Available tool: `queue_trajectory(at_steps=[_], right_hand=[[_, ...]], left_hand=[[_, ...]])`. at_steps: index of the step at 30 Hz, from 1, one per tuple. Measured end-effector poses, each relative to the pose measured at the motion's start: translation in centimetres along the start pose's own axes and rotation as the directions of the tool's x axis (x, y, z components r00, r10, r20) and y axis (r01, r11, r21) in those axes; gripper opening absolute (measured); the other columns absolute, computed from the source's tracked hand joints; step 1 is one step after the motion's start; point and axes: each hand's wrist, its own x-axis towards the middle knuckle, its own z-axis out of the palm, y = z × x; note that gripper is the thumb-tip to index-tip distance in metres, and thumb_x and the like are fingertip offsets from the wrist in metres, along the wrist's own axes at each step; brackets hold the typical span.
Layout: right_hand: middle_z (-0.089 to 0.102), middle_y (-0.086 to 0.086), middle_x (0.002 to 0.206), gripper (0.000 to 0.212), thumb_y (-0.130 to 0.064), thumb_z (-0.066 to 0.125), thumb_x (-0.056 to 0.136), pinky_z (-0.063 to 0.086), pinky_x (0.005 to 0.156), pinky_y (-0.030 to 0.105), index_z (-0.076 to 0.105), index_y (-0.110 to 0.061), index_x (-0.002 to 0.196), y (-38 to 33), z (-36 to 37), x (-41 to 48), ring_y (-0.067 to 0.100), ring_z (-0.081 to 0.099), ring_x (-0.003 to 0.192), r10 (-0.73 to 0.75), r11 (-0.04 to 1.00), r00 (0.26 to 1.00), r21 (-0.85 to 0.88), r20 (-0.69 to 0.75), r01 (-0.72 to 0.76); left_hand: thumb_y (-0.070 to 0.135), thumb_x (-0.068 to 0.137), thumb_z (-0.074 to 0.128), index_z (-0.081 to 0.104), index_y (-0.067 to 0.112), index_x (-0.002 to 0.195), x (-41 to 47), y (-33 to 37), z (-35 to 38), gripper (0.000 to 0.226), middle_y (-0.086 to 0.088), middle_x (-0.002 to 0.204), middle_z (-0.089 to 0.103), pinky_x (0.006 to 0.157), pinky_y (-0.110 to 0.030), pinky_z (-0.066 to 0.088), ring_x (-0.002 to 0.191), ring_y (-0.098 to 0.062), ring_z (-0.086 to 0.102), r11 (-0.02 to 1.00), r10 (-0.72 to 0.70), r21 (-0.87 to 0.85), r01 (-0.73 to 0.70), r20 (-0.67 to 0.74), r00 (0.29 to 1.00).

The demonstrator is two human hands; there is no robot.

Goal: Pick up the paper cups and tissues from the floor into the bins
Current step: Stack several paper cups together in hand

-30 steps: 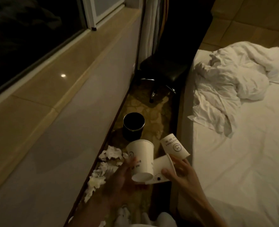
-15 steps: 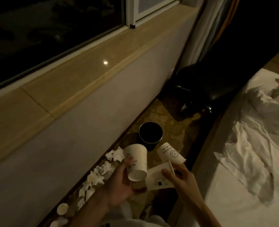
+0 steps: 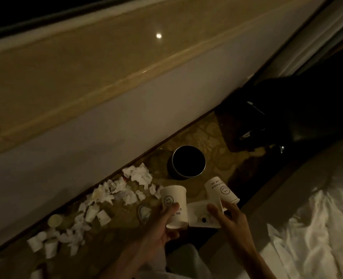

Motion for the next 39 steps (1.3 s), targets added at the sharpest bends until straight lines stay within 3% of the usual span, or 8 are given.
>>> queue_trajectory(at_steps=[8, 20, 27, 30, 32, 35, 37, 39], right_hand=[[0.069, 0.011, 0.104, 0.043, -0.031, 0.069, 0.073, 0.057, 0.059, 0.022, 0.062, -0.015, 0.112, -1.0, -2.2, 9.1, 0.016, 0.072, 0.083, 0.081, 0.991, 0.996, -0.114, 0.039, -0.076], [0.070, 0.012, 0.106, 0.052, -0.032, 0.073, 0.073, 0.056, 0.065, 0.028, 0.063, -0.009, 0.118, 10.0, -3.6, 31.2, 0.021, 0.072, 0.088, 0.236, 0.903, 0.935, -0.416, 0.265, -0.109], [0.068, -0.007, 0.104, 0.034, -0.025, 0.079, 0.078, 0.050, 0.065, 0.008, 0.065, -0.023, 0.108, 19.1, -3.9, 37.4, 0.004, 0.065, 0.094, 0.183, 0.808, 0.867, -0.573, 0.464, 0.136], [0.067, -0.003, 0.108, 0.040, -0.030, 0.079, 0.077, 0.057, 0.084, 0.028, 0.064, -0.021, 0.112, 20.4, -5.2, 39.0, 0.013, 0.065, 0.101, 0.117, 0.800, 0.849, -0.555, 0.516, 0.228], [0.065, -0.004, 0.110, 0.050, -0.037, 0.080, 0.074, 0.056, 0.086, 0.035, 0.063, -0.018, 0.118, 19.6, -5.2, 41.1, 0.015, 0.063, 0.101, 0.024, 0.818, 0.886, -0.519, 0.463, 0.249], [0.067, -0.006, 0.109, 0.064, -0.051, 0.079, 0.068, 0.053, 0.075, 0.021, 0.065, -0.015, 0.119, 17.9, -5.7, 44.6, 0.010, 0.064, 0.098, -0.137, 0.841, 0.924, -0.452, 0.356, 0.299], [0.072, -0.008, 0.096, 0.054, -0.052, 0.078, 0.067, 0.057, 0.070, 0.021, 0.070, -0.017, 0.107, 17.5, -6.9, 46.5, 0.008, 0.069, 0.088, -0.159, 0.883, 0.943, -0.385, 0.293, 0.269], [0.074, -0.006, 0.085, 0.032, -0.045, 0.079, 0.071, 0.061, 0.074, 0.035, 0.070, -0.022, 0.091, 17.6, -8.1, 47.9, 0.009, 0.072, 0.079, -0.097, 0.934, 0.961, -0.311, 0.257, 0.178]], left_hand=[[0.065, 0.037, 0.091, 0.059, 0.026, 0.117, 7.5, 0.8, 3.0, 0.094, -0.008, 0.100, 0.075, 0.064, -0.032, 0.056, 0.088, -0.027, 0.072, 0.994, 0.044, -0.094, -0.046, -0.029, 0.999], [0.054, 0.055, 0.081, 0.058, 0.034, 0.122, 28.1, -6.4, 5.0, 0.075, 0.000, 0.109, 0.069, 0.060, -0.035, 0.057, 0.092, -0.025, 0.071, 0.873, 0.153, -0.353, -0.337, -0.457, 0.876], [0.040, 0.074, 0.069, 0.064, 0.029, 0.113, 36.4, -13.3, 4.5, 0.042, 0.009, 0.103, 0.074, 0.058, -0.022, 0.056, 0.088, -0.009, 0.072, 0.794, 0.356, -0.249, -0.554, -0.547, 0.757], [0.032, 0.089, 0.067, 0.059, 0.035, 0.113, 37.8, -15.2, 5.2, 0.026, 0.005, 0.100, 0.073, 0.051, -0.024, 0.053, 0.077, -0.012, 0.071, 0.772, 0.400, -0.204, -0.602, -0.580, 0.710], [0.038, 0.080, 0.056, 0.054, 0.045, 0.116, 38.9, -14.5, 5.3, 0.037, 0.005, 0.107, 0.069, 0.053, -0.031, 0.048, 0.080, -0.018, 0.067, 0.775, 0.460, -0.122, -0.620, -0.562, 0.687], [0.052, 0.074, 0.054, 0.048, 0.058, 0.108, 41.0, -13.0, 5.5, 0.035, 0.014, 0.116, 0.058, 0.058, -0.023, 0.050, 0.091, -0.011, 0.066, 0.780, 0.543, 0.104, -0.617, -0.600, 0.587], [0.060, 0.070, 0.061, 0.041, 0.062, 0.099, 42.9, -12.4, 5.8, 0.035, 0.021, 0.113, 0.052, 0.060, -0.017, 0.052, 0.093, -0.003, 0.064, 0.782, 0.579, 0.248, -0.572, -0.628, 0.520], [0.060, 0.071, 0.068, 0.041, 0.055, 0.099, 45.3, -11.9, 6.2, 0.039, 0.022, 0.101, 0.055, 0.061, -0.011, 0.050, 0.088, 0.012, 0.060, 0.781, 0.615, 0.384, -0.493, -0.613, 0.496]])
